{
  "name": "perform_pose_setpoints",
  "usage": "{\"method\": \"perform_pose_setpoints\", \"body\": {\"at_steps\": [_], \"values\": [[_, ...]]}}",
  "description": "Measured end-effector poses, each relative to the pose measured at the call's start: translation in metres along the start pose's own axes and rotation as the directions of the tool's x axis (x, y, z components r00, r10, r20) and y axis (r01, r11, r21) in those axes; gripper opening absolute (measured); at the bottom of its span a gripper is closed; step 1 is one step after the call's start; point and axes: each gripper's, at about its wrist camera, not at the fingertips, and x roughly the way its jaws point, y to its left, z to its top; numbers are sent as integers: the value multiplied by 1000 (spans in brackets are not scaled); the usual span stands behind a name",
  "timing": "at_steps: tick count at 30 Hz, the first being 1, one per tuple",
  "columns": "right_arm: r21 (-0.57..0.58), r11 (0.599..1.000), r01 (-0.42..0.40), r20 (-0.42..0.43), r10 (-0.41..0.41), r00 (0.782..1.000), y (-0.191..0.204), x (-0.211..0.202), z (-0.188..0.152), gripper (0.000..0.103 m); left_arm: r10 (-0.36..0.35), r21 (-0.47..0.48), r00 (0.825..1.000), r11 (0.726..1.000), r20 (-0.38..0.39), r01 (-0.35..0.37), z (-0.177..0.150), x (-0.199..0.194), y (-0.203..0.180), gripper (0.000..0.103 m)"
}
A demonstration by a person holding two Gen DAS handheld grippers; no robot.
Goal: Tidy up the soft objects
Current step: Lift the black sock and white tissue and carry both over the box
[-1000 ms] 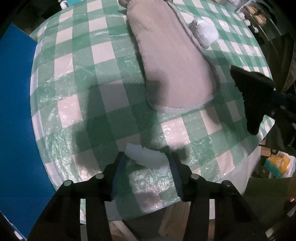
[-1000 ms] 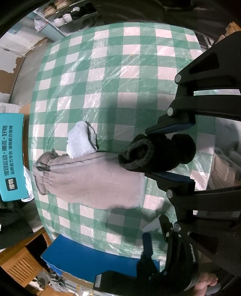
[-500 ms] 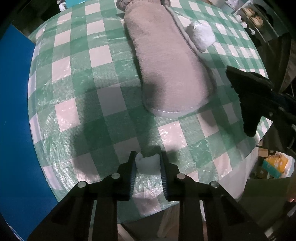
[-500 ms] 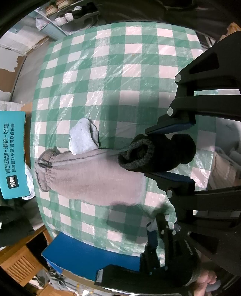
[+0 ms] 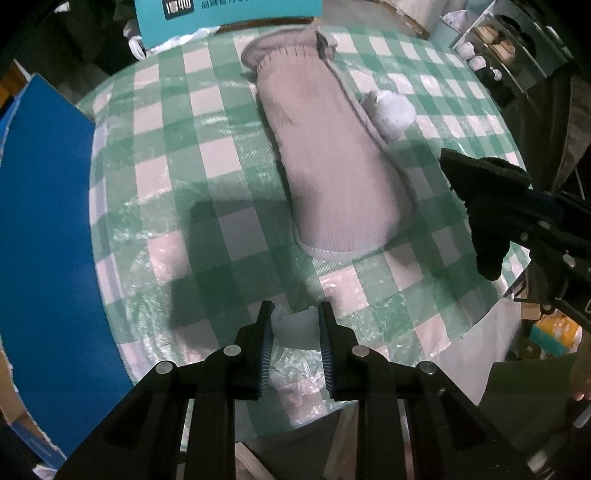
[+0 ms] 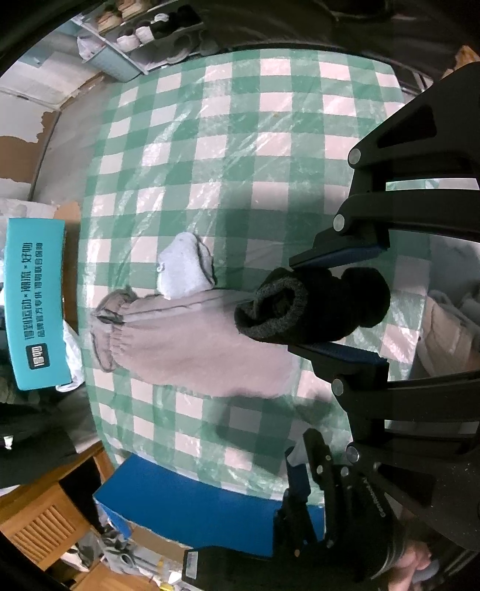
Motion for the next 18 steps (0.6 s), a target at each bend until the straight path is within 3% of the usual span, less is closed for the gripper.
{"method": "perform_pose_setpoints", "body": {"at_steps": [18], "values": [[-51,999,-13,85,18,996,27,-40,10,37,87,28,984,995,154,-92,-6,-62,1,23]]}}
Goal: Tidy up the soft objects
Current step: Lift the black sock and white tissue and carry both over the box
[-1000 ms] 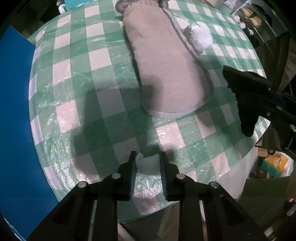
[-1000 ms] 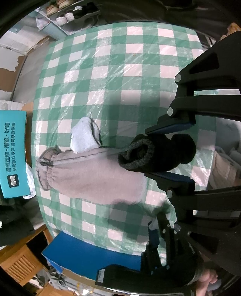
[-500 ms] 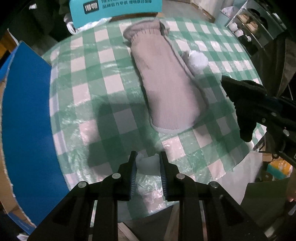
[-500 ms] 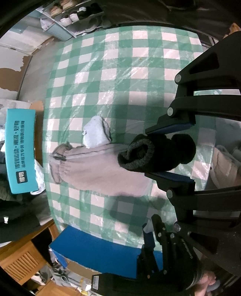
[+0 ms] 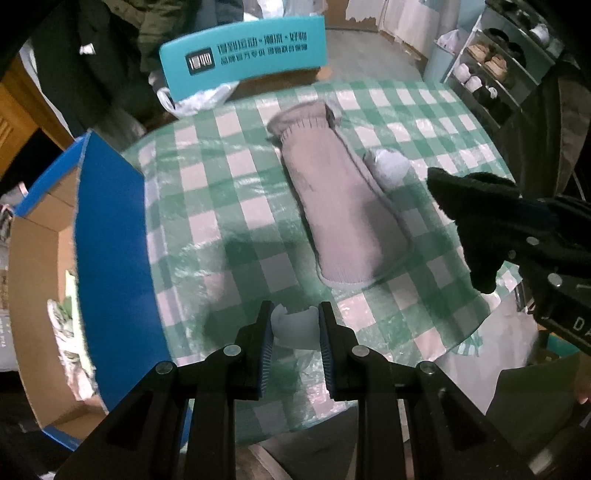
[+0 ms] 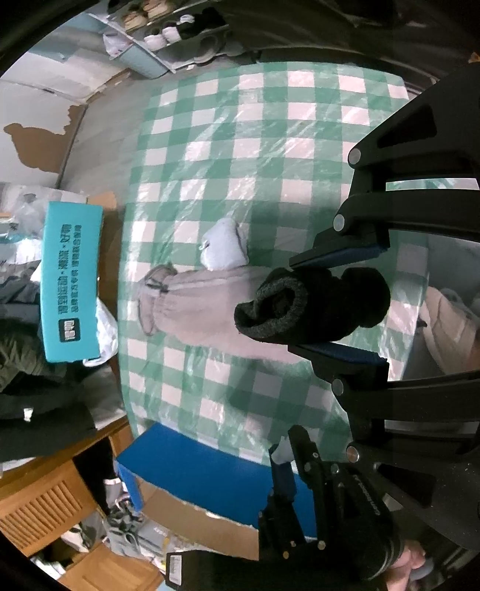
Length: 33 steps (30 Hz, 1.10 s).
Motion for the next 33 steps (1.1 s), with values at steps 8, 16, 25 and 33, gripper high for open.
{"method": "perform_pose_setpoints", "body": {"at_steps": [8,16,25,33], "values": [[-28,1000,-14,27,14,1000,17,-12,7,37,36,8,998,999,59,-37,0,-22,3,23],[-63,998,-28,51,31,998,38,-22,13,37,64,-7,993,998,99,-63,-4,-40,18,23],[-94,994,-47,64,53,997,60,-28,23,37,84,-30,989,996,126,-80,-9,-51,36,23],[-120,991,-66,64,74,995,82,-28,33,37,98,-59,985,994,139,-90,-14,-59,56,23]]}}
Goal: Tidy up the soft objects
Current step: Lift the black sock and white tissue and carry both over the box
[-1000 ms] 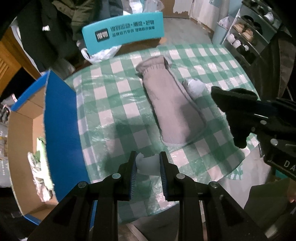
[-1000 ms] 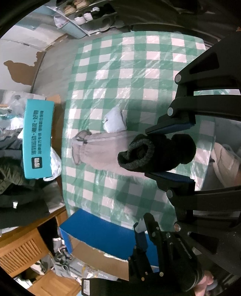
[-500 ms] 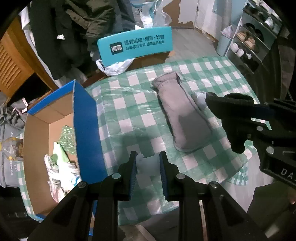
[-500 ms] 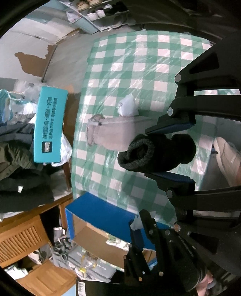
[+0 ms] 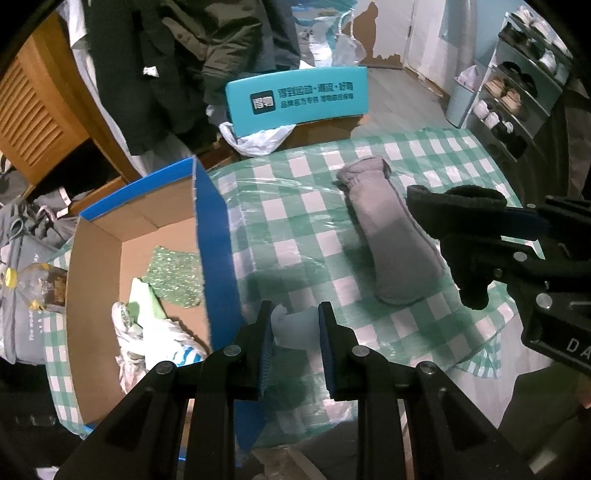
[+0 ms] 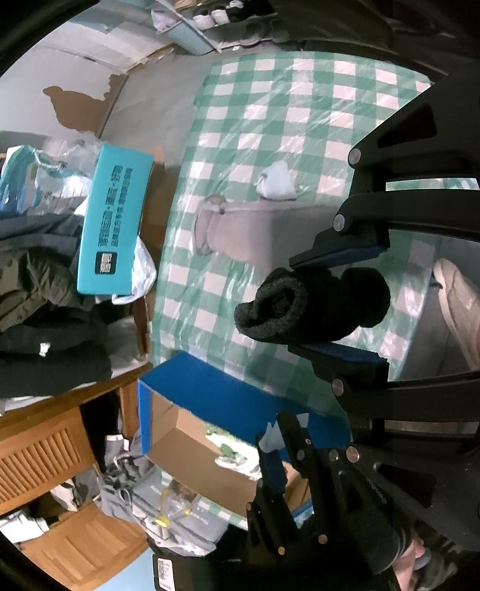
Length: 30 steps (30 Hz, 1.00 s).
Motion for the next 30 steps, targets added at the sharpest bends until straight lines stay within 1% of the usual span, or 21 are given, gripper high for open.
{"method": "perform_pose_setpoints", "body": {"at_steps": [13,17,30], "values": [[-54,998,-31,14,32,999,42,4,23,37,23,-48,999,999,33,-22,-8,-13,39,23],[-70,997,-41,14,42,999,56,6,30,37,44,-60,998,997,46,-41,-10,-17,52,23],[-112,990,-89,3,90,996,98,22,51,37,65,-127,997,990,49,-58,-23,-19,99,24]]}}
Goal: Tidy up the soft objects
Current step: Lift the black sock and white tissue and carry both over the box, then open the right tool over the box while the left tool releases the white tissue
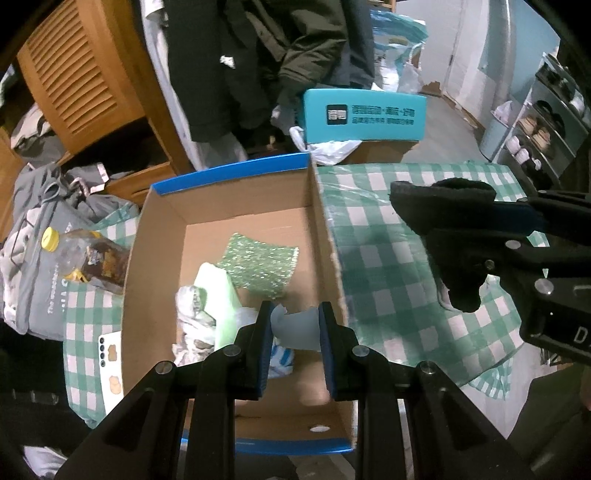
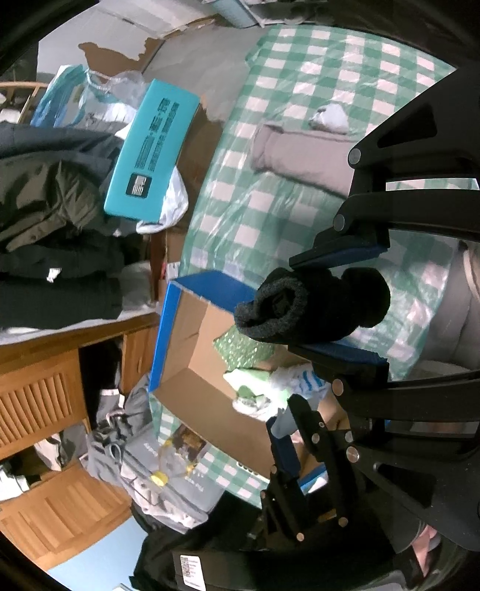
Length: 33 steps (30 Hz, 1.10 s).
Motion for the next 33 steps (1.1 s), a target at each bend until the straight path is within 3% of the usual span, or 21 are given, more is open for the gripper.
{"method": "perform_pose_setpoints", "body": {"at_steps": [25,33], "values": [[-62,997,-52,-73,47,996,54,51,27,37,20,-107,998,994,-58,-26,-15,26,65,24],[-60,997,-58,-88,53,995,61,70,33,37,32,-138,996,989,-79,-43,-18,35,79,32]]}}
